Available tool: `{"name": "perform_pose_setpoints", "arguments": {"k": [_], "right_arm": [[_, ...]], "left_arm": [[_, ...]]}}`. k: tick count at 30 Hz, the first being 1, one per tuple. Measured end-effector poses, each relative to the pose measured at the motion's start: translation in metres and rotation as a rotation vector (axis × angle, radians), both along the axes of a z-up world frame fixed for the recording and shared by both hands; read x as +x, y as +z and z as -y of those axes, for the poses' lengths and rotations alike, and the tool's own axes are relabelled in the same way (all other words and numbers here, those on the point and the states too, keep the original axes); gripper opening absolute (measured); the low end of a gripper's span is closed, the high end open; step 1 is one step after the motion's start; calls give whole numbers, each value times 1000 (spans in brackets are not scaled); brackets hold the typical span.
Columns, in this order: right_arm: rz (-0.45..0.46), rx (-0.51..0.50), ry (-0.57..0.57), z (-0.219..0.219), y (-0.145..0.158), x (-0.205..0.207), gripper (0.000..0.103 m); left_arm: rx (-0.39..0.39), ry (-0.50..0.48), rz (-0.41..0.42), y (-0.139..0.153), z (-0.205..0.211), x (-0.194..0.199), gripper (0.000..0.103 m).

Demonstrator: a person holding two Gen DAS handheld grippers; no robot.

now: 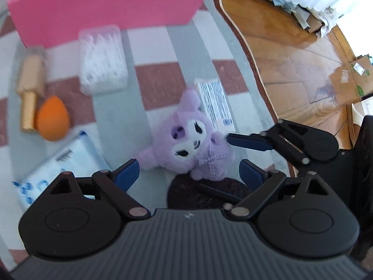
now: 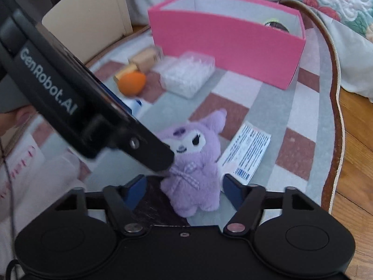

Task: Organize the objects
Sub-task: 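Grasp the purple plush toy with the right tool, then carry the purple plush into the pink box beside the yarn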

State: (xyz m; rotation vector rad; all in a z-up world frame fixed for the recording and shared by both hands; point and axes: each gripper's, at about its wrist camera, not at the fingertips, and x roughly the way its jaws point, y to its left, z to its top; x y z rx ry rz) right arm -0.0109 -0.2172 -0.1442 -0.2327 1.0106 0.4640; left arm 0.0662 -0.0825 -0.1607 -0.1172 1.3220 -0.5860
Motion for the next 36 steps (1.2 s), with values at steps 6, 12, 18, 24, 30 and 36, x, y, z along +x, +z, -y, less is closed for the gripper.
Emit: {"name": "perform_pose_setpoints", "arguments": {"k": [6, 12, 18, 24, 30, 36], "right_arm": [[26, -83, -11, -11, -10, -5, 55], [-85, 97, -192, 3, -5, 5, 50], [-105, 156, -296, 7, -8, 5, 52], [-66, 148, -308, 7, -5, -6, 46], [-26, 190, -319, 6, 11, -10, 45], [-43, 238, -350, 8, 15, -11, 45]], "left_arm": [[-22, 54, -41, -22, 4, 0, 81], [-121, 124, -62, -26, -8, -1, 58], [-115, 155, -33, -34, -3, -5, 55], [-176, 164, -24, -31, -7, -10, 42], [-158, 121, 59, -10, -2, -18, 42], [-148, 100, 36, -4, -6, -18, 44]]}}
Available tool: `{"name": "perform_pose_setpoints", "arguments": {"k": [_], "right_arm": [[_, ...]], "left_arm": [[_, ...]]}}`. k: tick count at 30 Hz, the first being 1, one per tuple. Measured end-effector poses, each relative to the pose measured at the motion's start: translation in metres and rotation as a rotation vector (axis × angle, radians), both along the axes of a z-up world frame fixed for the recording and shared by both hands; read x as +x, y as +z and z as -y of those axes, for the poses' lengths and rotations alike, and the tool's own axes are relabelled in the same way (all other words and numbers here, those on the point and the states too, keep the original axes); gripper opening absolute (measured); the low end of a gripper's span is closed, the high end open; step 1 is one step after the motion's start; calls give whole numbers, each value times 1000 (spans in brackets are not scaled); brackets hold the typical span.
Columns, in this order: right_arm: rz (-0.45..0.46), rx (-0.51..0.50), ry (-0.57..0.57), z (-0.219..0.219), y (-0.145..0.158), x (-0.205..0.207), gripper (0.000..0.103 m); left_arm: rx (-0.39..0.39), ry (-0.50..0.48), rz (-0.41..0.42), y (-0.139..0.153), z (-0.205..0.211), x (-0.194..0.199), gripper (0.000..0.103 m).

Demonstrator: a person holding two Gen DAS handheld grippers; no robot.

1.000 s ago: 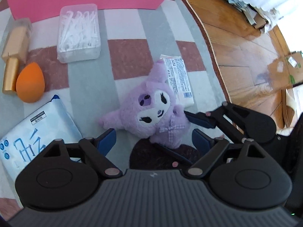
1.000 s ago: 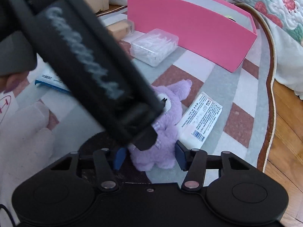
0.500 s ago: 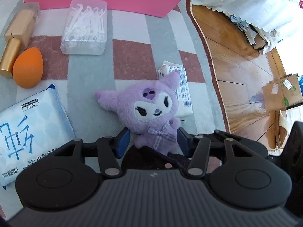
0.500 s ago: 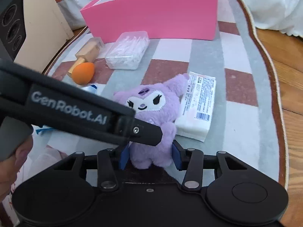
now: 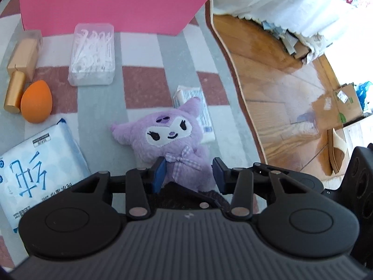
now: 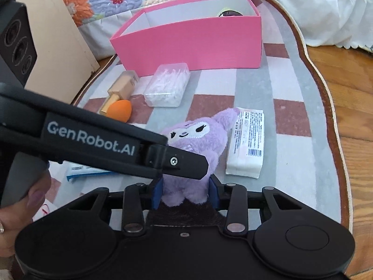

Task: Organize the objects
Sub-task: 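Carry the purple plush into the pink box beside the yarn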

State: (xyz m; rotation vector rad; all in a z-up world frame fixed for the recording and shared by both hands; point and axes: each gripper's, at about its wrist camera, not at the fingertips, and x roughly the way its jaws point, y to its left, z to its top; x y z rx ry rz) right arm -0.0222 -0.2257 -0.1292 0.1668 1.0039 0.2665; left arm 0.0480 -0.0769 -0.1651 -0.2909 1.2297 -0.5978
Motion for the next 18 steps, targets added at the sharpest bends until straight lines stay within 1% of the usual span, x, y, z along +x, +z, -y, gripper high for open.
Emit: {"name": "perform_pose_setpoints", "arguments": {"k": [1, 3, 5, 6, 7, 8, 9, 10, 11, 12, 14, 18], "right_arm": [[-11, 9, -7, 0, -2, 1, 45], [-36, 23, -17, 0, -9, 4, 45], [-54, 40, -32, 3, -14, 6, 45], [-66, 60, -44, 5, -16, 5, 45], [-77, 81, -56, 8, -17, 6, 45], [-87, 102, -66, 10, -18, 6, 45], [-95, 118, -74, 13, -20, 7, 45], [-99, 127, -79, 14, -20, 7, 45], [-100, 135, -82, 14, -21, 7, 45], [-99, 137, -82, 14, -21, 6, 45], [-85, 116, -78, 12, -18, 4, 45], [-32, 84, -72, 7, -3, -3, 45]], "left_arm": [[9, 9, -20, -3, -1, 1, 48], [24, 20, -53, -12, -2, 2, 51], [35, 31, -84, -20, -2, 4, 61], [36, 40, -97, -24, -2, 5, 64], [36, 53, -107, -28, -3, 5, 69], [35, 58, -113, -31, -2, 5, 70], [32, 57, -117, -33, -1, 5, 70], [24, 57, -119, -35, -1, 4, 66], [13, 58, -119, -35, -1, 3, 57], [-10, 56, -115, -34, -1, 2, 53], [-5, 50, -94, -29, 1, 0, 49], [-21, 40, -55, -13, -2, -3, 48]]}}
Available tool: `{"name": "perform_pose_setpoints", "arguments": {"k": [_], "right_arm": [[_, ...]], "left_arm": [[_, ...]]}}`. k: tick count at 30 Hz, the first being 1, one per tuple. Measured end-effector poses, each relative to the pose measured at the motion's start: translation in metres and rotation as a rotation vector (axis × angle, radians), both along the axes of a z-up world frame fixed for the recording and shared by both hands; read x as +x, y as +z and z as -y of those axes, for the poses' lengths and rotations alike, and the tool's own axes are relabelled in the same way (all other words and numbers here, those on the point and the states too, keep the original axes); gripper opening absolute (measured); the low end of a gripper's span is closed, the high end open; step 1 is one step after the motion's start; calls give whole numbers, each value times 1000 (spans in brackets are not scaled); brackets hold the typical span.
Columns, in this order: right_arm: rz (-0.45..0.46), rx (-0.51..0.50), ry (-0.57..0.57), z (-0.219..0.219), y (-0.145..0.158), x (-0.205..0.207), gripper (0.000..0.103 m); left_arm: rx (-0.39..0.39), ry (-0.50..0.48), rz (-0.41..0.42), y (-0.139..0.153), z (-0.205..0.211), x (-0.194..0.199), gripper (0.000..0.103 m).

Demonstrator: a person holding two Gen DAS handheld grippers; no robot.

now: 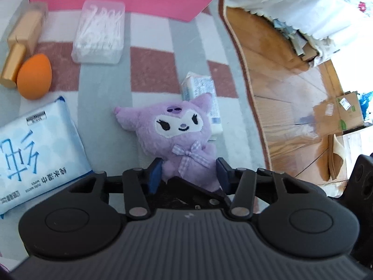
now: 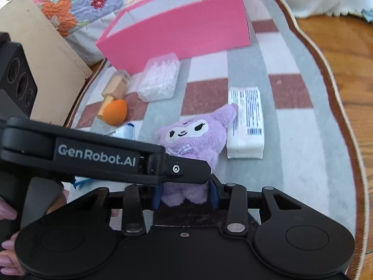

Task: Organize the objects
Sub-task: 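Carry the purple plush into the pink box beside the yarn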

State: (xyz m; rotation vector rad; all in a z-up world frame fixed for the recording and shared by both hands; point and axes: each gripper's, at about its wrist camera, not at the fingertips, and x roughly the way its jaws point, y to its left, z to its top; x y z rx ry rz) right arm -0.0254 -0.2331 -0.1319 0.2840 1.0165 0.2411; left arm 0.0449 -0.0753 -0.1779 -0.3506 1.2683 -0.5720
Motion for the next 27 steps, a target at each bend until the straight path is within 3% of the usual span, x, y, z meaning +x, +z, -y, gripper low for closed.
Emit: {"name": "perform_pose_setpoints", "arguments": {"k": [9, 17, 23, 27], "right_arm": [[121, 9, 16, -6, 48, 0, 45], [242, 19, 71, -13, 106, 25, 45], [327, 16, 109, -20, 137, 65, 45], [337, 31, 119, -25, 145, 107, 45]], "left_arm": [[5, -27, 166, 60, -12, -6, 47], [15, -21, 292, 129, -31, 14, 47], [61, 25, 386, 171, -37, 45, 47], [62, 59, 389, 178, -46, 82, 47]]}}
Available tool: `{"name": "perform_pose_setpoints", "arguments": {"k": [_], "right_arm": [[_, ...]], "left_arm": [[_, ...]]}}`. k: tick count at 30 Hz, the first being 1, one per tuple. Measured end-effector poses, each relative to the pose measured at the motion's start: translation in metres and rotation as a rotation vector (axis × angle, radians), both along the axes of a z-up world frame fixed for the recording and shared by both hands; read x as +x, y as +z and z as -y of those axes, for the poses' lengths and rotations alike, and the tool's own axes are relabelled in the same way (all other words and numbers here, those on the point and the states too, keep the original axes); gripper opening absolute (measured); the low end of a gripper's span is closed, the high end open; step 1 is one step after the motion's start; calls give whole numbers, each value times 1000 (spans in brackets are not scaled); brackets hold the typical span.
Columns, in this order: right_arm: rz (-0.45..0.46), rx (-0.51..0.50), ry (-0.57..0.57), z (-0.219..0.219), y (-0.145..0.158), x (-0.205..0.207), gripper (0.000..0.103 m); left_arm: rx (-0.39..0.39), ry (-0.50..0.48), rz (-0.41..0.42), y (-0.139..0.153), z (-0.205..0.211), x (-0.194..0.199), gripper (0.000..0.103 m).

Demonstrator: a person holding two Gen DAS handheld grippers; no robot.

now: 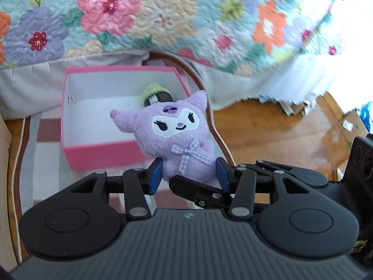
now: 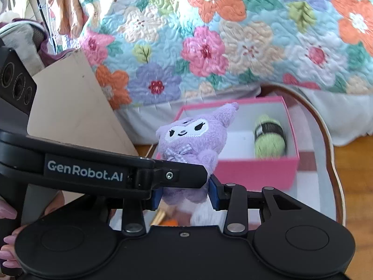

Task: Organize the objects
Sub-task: 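Carry the purple plush into the pink box beside the yarn, then open the right tool to release the plush and withdraw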

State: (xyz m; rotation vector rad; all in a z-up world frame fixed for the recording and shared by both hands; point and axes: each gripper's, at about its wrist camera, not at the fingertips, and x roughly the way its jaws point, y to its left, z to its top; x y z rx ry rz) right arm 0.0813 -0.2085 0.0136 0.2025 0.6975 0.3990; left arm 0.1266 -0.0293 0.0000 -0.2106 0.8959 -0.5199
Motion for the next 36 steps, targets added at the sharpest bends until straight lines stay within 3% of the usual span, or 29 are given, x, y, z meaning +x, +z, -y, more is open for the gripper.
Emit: {"name": "perform_pose_setpoints", "arguments": {"k": [7, 11, 20, 30, 36], "right_arm": [[-71, 20, 3, -7, -14, 90, 45], [-107, -39, -25, -11, -36, 129, 45], [-239, -52, -87, -9, -92, 188, 45], [-372, -120, -134, -10, -132, 237, 48], [-338, -197, -107, -12, -112, 205, 63]], "left_arm": [[31, 46, -73, -16, -7, 89, 47], [7, 48, -136, -44, -3, 133, 47], [-30, 59, -303, -115, -1, 203, 47], [-30, 131, -378, -161, 8, 240, 47], [111, 105, -288, -139, 21, 219, 51]]}}
